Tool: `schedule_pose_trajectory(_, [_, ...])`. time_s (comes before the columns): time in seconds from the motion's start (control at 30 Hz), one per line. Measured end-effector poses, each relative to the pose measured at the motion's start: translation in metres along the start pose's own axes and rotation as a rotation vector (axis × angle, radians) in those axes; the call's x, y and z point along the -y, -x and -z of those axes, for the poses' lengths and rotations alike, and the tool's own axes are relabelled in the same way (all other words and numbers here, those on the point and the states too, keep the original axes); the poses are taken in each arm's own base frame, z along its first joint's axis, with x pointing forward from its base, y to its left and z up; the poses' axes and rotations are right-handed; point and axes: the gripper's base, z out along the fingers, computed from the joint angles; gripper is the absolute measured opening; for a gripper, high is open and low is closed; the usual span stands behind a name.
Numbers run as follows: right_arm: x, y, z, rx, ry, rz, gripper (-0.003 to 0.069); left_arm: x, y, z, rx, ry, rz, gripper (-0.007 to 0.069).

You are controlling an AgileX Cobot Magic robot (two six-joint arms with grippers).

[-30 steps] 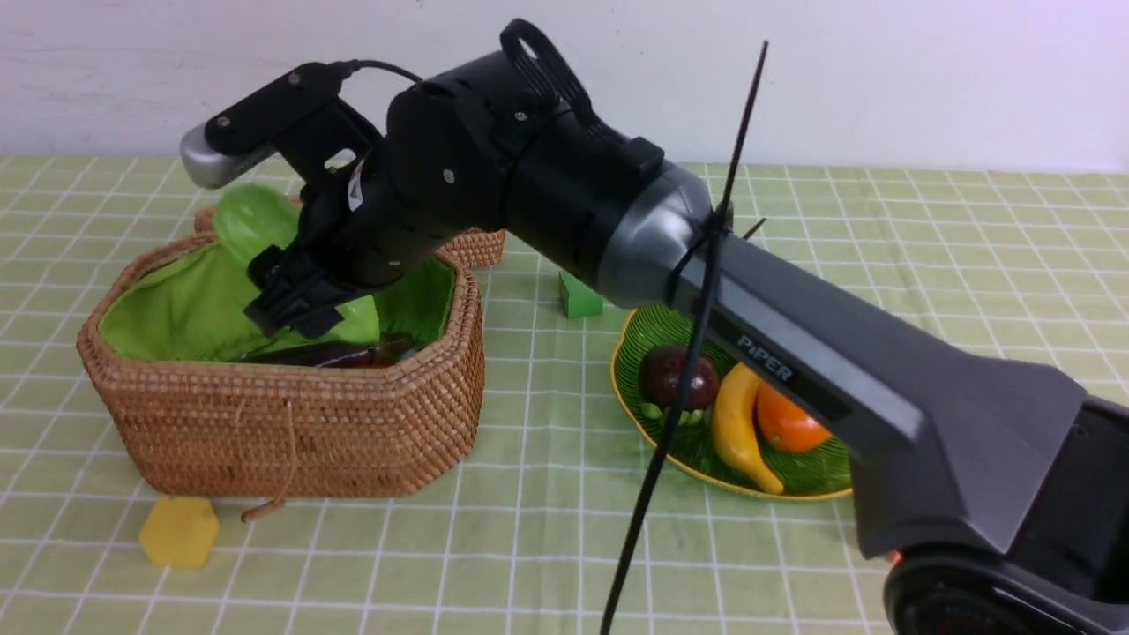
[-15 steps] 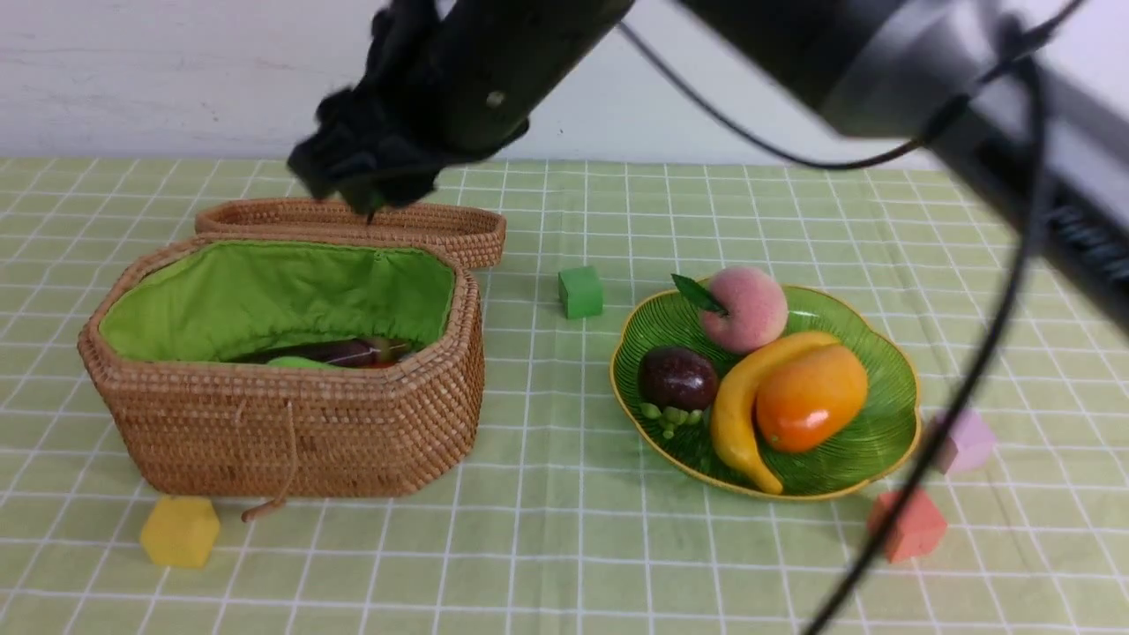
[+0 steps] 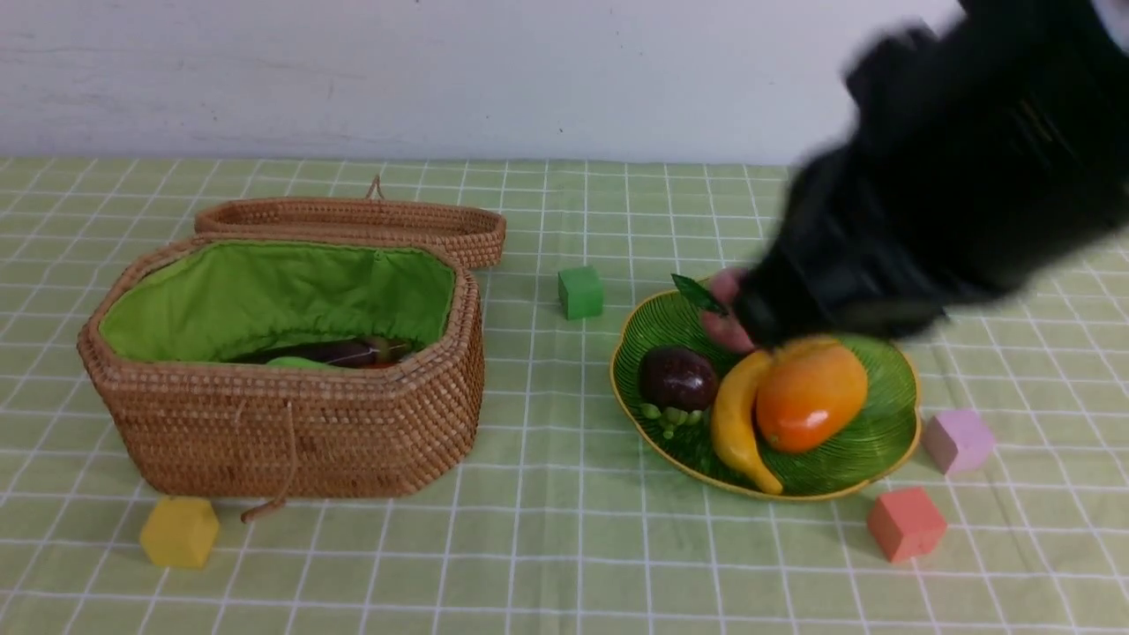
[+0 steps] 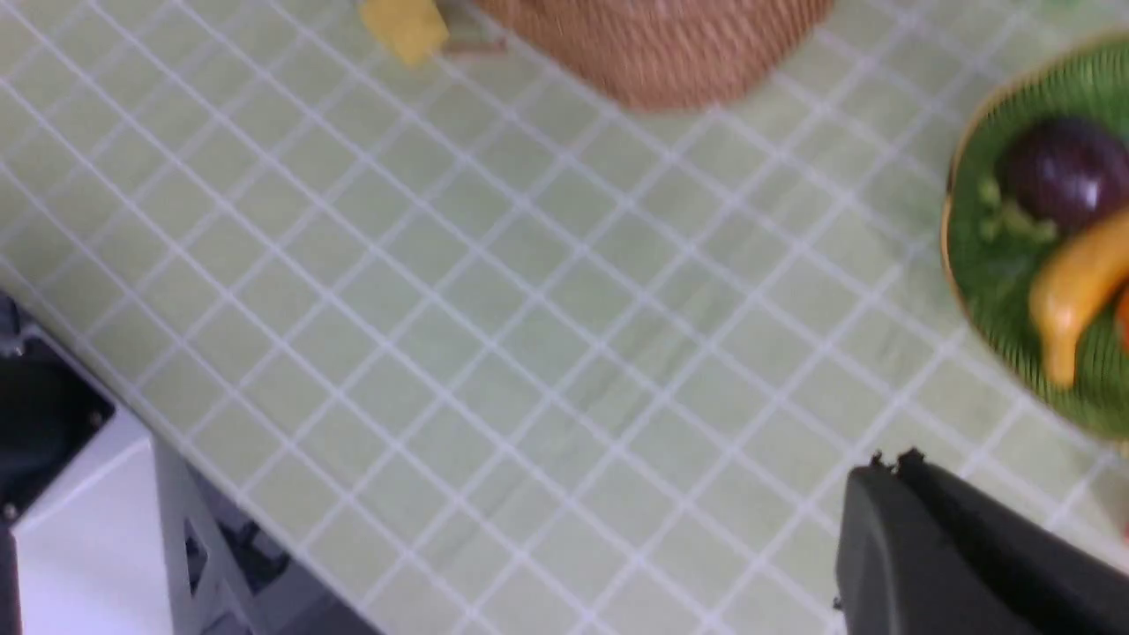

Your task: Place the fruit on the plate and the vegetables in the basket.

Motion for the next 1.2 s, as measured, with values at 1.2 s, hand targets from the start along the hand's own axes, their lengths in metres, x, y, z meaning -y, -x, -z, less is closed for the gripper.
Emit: schedule_pose_trajectory(1.2, [0.080,-0.168,0.013,0.353,-0.218,-0.029,-0.0020,-0.012,-0.056,-0.021,-0.148,0.038,-0.021,-0.0008])
